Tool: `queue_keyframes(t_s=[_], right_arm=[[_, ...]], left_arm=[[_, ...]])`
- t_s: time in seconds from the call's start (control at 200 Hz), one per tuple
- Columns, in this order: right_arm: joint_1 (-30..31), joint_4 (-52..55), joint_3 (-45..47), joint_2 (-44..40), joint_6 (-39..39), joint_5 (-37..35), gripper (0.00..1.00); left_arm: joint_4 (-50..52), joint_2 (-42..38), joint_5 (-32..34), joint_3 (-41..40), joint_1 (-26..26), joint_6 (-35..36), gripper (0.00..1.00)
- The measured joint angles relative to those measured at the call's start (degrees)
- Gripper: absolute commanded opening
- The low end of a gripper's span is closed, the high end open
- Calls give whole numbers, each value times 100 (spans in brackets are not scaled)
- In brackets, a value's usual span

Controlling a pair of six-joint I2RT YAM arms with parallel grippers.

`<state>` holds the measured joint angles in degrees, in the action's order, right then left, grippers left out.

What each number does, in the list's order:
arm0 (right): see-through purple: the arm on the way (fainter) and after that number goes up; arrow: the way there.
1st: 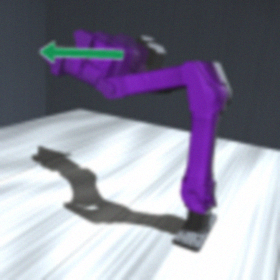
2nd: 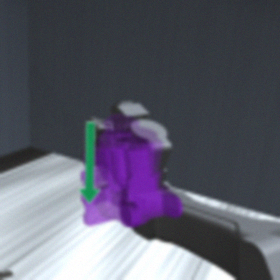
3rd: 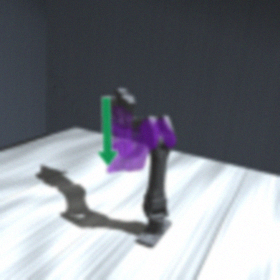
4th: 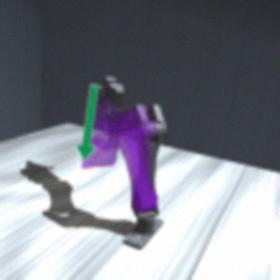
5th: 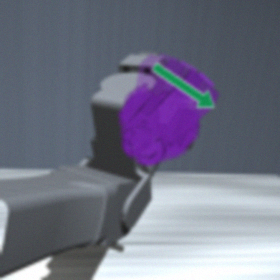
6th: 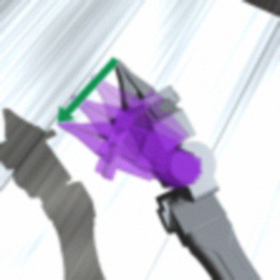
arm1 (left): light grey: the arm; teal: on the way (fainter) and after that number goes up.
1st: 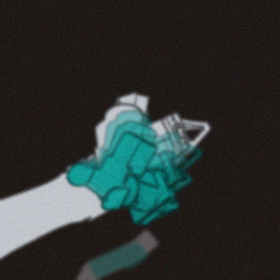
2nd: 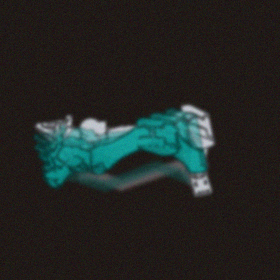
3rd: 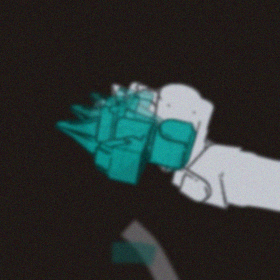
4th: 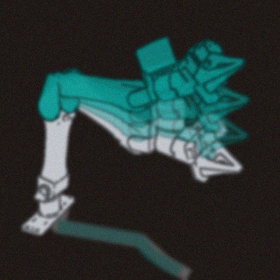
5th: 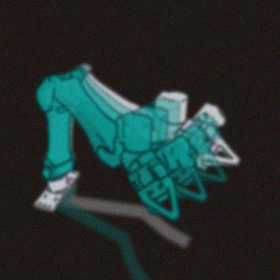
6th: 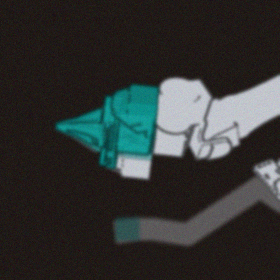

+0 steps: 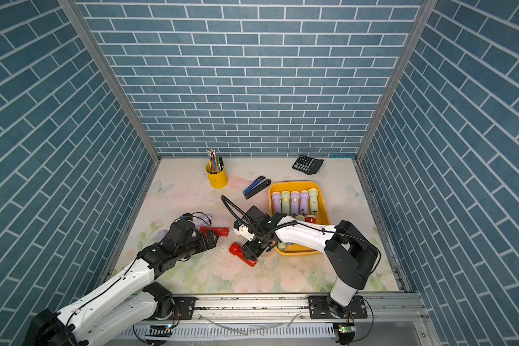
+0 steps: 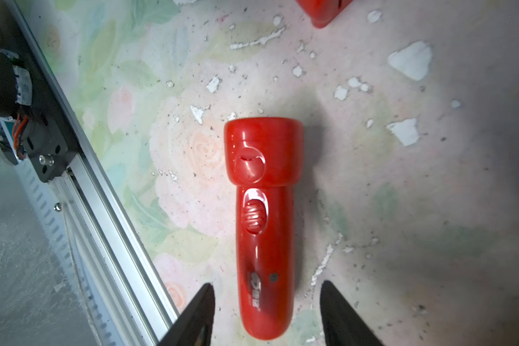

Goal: Put the flashlights into the storage boxes
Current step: Pick up the flashlight from the center of the board.

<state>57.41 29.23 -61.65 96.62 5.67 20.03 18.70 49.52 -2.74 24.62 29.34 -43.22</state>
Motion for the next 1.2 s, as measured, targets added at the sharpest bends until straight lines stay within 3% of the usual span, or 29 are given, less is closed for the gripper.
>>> queue_keyframes(t_s=[0.825,1.195], right_arm=[[433,640,-422,688,-20,-1003,43],[442,605,-413,656,-42,-1137,34]], left_arm=[[-105,177,-249,-129,-162,-120,100],[-629,-415,-247,-612,-273,-448,100]])
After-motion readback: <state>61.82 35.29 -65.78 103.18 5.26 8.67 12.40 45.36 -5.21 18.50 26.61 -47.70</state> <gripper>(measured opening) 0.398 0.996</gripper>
